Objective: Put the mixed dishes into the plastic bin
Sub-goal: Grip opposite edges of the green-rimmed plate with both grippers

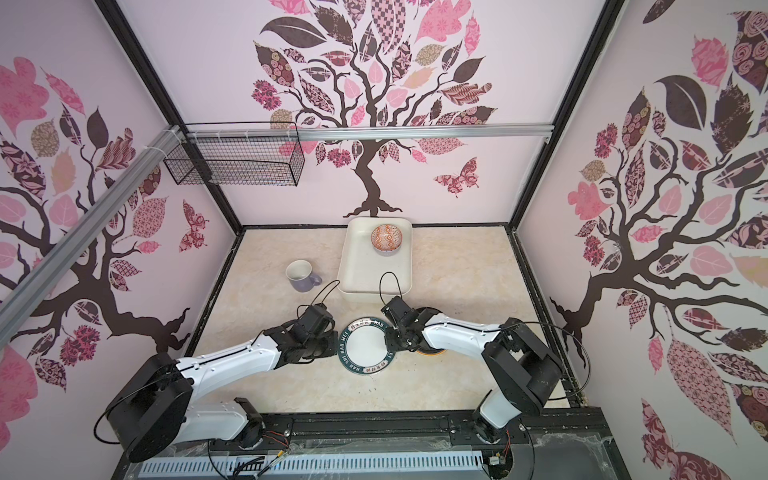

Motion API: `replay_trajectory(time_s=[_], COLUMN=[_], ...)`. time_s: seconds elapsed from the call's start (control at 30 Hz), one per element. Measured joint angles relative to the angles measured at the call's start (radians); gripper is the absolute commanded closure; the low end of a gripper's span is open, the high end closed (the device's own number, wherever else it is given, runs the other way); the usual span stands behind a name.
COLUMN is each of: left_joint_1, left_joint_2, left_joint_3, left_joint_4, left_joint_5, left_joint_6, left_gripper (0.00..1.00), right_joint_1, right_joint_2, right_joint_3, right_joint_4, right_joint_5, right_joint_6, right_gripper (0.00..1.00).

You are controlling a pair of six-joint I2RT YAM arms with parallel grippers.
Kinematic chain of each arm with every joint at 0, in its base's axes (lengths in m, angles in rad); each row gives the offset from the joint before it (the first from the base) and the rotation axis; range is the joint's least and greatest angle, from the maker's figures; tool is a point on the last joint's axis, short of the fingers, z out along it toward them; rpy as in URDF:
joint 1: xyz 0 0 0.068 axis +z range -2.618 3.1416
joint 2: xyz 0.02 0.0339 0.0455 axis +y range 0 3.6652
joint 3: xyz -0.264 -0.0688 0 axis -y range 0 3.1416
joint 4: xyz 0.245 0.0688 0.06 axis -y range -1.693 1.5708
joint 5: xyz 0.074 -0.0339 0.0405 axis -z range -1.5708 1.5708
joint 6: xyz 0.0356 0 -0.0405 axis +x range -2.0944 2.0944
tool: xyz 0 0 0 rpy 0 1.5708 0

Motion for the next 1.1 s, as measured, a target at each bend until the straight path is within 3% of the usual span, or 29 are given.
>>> replay_trajectory(time_s=[0.87,1.1], left_joint_1=[-0.013,-0.014], left_joint_2=[-0.022,-0.01], left_joint_3=[0.043,0.043], left_joint_4=[-0.017,-0.015], left_joint_5=[0.037,0.038], left_joint_6=[0.0,0.0], left_gripper=[0.91,0.78], right_joint_1=[0.0,0.0], right_joint_2=[-0.024,-0.024], right_joint_3=[0.0,0.0], right_joint_4=[0.0,0.0], right_joint_5=[0.0,0.0], right_joint_6=[0.001,0.0], right_gripper=[0.53,0.49])
